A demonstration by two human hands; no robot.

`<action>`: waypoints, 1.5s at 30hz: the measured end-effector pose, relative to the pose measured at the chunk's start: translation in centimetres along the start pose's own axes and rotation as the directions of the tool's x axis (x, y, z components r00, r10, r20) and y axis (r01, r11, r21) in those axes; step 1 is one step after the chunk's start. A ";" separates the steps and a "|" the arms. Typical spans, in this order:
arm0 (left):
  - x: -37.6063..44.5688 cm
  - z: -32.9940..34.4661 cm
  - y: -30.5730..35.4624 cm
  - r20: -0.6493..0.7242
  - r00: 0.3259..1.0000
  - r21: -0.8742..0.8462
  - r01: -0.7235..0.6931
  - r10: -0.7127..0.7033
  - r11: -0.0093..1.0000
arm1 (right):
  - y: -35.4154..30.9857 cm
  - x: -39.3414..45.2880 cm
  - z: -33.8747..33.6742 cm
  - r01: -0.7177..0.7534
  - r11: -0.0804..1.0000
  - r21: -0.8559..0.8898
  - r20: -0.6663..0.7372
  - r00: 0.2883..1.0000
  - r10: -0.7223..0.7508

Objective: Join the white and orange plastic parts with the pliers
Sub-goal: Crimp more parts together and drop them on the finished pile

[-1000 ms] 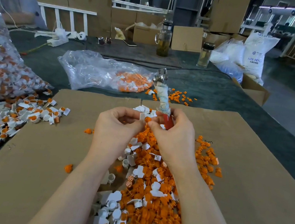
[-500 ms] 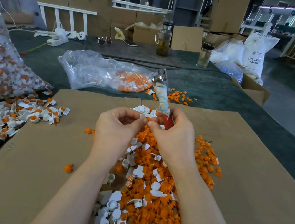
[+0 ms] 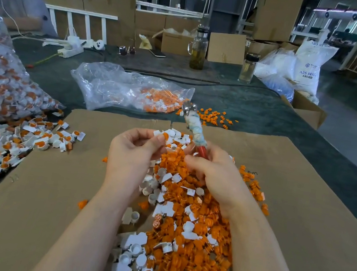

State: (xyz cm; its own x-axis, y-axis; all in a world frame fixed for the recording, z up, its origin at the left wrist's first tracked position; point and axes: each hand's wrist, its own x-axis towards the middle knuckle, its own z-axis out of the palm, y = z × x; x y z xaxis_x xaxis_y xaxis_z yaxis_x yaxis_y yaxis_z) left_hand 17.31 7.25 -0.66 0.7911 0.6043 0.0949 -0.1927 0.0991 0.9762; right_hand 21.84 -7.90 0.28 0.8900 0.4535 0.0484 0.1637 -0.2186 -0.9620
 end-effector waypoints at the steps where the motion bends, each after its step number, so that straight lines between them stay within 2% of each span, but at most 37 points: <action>1: 0.1 -0.1 0.0 -0.004 1.000 -0.031 0.005 -0.005 0.999 | 0.1 0.0 -0.2 -0.017 1.000 -0.022 0.038 0.999 0.018; 6: 0.4 -0.6 0.2 -0.020 1.000 -0.084 0.001 -0.002 0.996 | 0.0 -0.1 -0.5 -0.050 0.990 -0.134 0.141 0.988 0.069; 14: 0.5 -0.7 0.3 -0.029 0.999 -0.107 -0.023 0.020 0.994 | 0.0 -0.2 -0.5 -0.051 0.966 -0.252 0.205 0.973 0.105; 23: 0.6 -0.7 0.3 -0.014 1.000 -0.124 0.001 -0.003 0.992 | 0.0 -0.2 -0.4 0.002 0.960 -0.282 0.238 0.969 0.068; 29: 0.6 -0.7 0.5 -0.023 0.999 -0.171 0.032 -0.037 0.985 | 0.2 0.1 0.4 0.122 0.901 -0.416 0.232 0.972 -0.024; 34: 0.6 -0.8 0.7 -0.047 0.998 -0.187 0.035 -0.045 0.982 | 0.7 0.4 0.9 0.113 0.892 -0.437 0.195 0.980 -0.029; 45: 0.5 -0.8 0.6 -0.061 0.995 -0.200 0.063 -0.077 0.978 | 0.5 0.4 1.3 0.163 0.864 -0.476 0.209 0.976 -0.069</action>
State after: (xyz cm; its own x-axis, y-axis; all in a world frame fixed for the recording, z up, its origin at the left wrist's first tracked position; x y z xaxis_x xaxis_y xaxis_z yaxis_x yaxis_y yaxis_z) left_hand 17.12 8.31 -0.17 0.7669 0.6417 0.0078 -0.2544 0.2928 0.9217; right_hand 21.74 -6.71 -0.52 0.7681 0.6378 0.0572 0.4889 -0.5265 -0.6956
